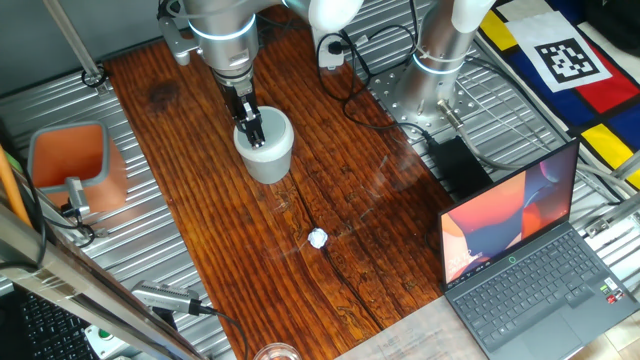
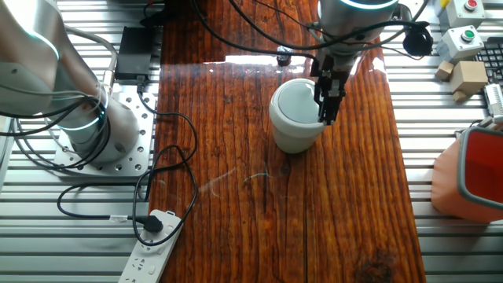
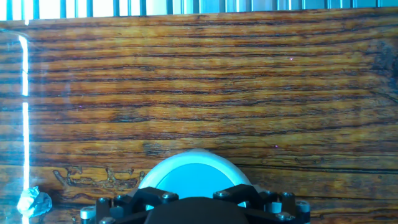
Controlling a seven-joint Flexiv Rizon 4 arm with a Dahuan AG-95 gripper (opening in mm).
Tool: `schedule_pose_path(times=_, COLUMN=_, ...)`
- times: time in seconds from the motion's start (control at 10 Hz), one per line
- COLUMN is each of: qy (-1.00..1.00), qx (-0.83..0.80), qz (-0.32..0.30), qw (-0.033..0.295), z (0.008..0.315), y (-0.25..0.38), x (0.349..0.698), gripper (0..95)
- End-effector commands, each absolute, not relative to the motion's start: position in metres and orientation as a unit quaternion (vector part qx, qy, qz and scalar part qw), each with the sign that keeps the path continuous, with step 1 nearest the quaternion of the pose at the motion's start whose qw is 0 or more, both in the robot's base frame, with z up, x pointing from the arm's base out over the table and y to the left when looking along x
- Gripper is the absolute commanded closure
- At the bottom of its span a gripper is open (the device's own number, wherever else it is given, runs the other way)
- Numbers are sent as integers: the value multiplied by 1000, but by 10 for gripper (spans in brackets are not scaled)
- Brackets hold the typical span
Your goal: Put the garbage in the trash can
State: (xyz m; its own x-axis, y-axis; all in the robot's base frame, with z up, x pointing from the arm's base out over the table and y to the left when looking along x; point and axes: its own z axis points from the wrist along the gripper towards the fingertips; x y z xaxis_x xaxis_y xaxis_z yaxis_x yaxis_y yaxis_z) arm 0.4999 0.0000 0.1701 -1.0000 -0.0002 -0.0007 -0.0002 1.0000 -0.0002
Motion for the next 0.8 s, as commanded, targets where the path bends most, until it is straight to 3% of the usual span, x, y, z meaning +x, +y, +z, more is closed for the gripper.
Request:
schedule_pose_path(times=0.1, qy=986, qx=-167, qz=9, qw=12, z=170, y=0, x=500, gripper=950)
schedule_pose_path(times=0.8, qy=986, qx=-166, qz=9, qw=11, z=173, y=1, x=500, gripper=950)
